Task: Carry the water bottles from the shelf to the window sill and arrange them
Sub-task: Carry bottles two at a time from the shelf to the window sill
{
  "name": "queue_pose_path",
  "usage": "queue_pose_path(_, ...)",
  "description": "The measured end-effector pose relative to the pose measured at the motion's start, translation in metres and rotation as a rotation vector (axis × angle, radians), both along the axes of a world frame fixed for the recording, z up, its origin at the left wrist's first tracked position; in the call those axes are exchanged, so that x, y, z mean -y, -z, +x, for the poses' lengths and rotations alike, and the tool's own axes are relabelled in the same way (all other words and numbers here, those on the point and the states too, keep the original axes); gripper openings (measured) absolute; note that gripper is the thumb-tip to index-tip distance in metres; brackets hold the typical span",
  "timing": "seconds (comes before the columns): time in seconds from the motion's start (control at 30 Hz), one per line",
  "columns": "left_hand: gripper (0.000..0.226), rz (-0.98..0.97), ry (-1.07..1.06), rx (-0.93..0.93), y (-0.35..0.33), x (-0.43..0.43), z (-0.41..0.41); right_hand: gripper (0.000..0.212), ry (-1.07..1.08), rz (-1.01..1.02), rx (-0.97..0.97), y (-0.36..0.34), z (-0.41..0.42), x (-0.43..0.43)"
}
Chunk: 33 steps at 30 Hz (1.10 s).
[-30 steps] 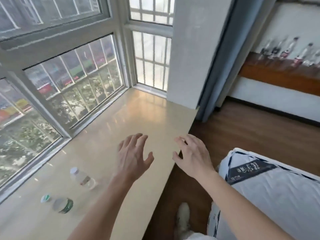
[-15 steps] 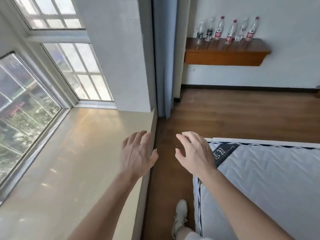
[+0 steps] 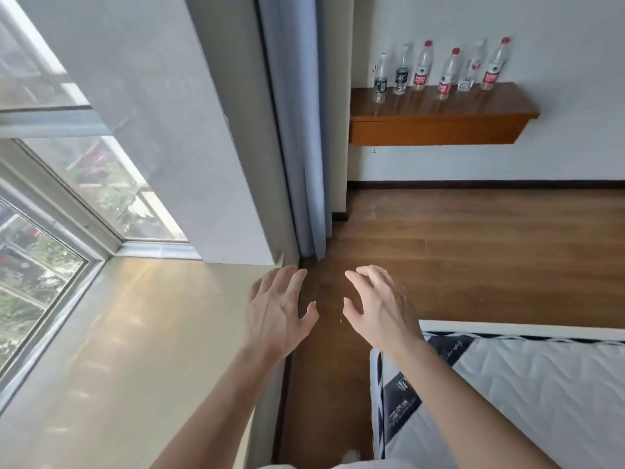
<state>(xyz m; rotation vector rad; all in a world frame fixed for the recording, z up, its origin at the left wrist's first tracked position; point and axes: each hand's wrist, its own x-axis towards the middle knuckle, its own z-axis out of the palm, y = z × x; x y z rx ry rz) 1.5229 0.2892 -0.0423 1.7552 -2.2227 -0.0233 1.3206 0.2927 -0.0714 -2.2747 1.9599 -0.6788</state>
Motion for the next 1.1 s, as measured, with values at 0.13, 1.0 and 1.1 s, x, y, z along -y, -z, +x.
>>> queue_pose_path(0.13, 0.052, 0.036, 0.023, 0.022, 0.0, 0.04, -0.017, 0.041, 0.017, 0.0, 0.008, 0.001, -0.015, 0.038)
queue_pose_path(1.0, 0.049, 0.009, 0.369, -0.002, -0.016, 0.482, -0.129, 0.045, 0.451, 0.012, -0.137, -0.025, -0.115, 0.393)
queue_pose_path(1.1, 0.055, 0.037, 0.405, 0.002, -0.013, 0.518, -0.15, 0.045, 0.488, 0.034, -0.136, -0.025, -0.131, 0.421)
